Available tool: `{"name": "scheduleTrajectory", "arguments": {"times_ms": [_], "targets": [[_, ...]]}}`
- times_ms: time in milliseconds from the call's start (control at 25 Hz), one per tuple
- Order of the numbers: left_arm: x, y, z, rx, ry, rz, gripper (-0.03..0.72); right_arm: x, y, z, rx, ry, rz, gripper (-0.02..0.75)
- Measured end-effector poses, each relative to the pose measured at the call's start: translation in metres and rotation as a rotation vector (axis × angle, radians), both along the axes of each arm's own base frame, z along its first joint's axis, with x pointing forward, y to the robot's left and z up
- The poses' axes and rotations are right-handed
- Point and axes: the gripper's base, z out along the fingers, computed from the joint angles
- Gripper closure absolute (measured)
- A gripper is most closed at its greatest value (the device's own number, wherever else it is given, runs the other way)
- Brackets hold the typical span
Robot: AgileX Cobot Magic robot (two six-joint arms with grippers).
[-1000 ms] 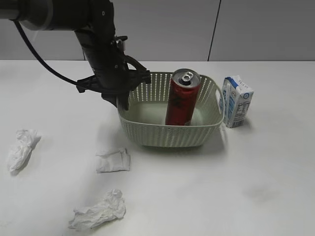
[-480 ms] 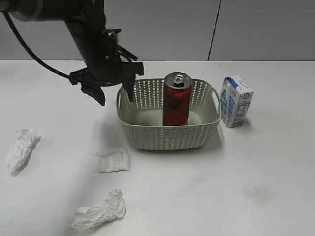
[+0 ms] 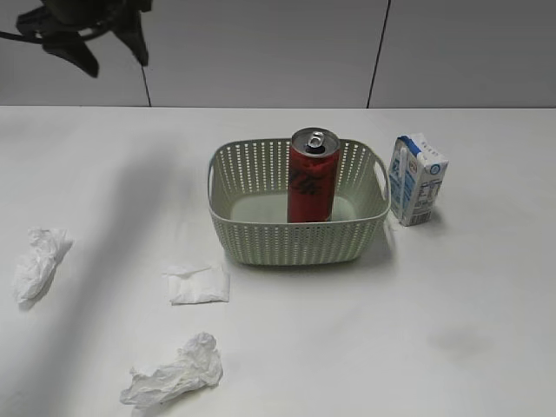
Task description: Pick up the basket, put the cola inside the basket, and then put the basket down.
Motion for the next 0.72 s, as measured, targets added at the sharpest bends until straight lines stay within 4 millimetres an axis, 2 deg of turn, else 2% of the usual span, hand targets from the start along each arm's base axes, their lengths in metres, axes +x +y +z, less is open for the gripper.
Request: {"name": "scheduleTrajectory", "arguments": {"times_ms": [120,360,560,720], "targets": [[0.008,0.036,0.002,0.011,-0.011,0.048,0.127,0.0,0.0,0.0,0.0,0.0,0.0,0.146],[0.013,0.093,0.005,0.036,-0.033,0.107,0.133,0.0,0.0,0.0,0.0,0.0,0.0,0.146],[0.005,0.135,0.024,0.041,-0.072,0.187,0.134,0.0,0.0,0.0,0.0,0.0,0.0,0.146],[-0.015,0.162,0.034,0.04,-0.064,0.244,0.134,0.0,0.0,0.0,0.0,0.0,0.0,0.146]]}}
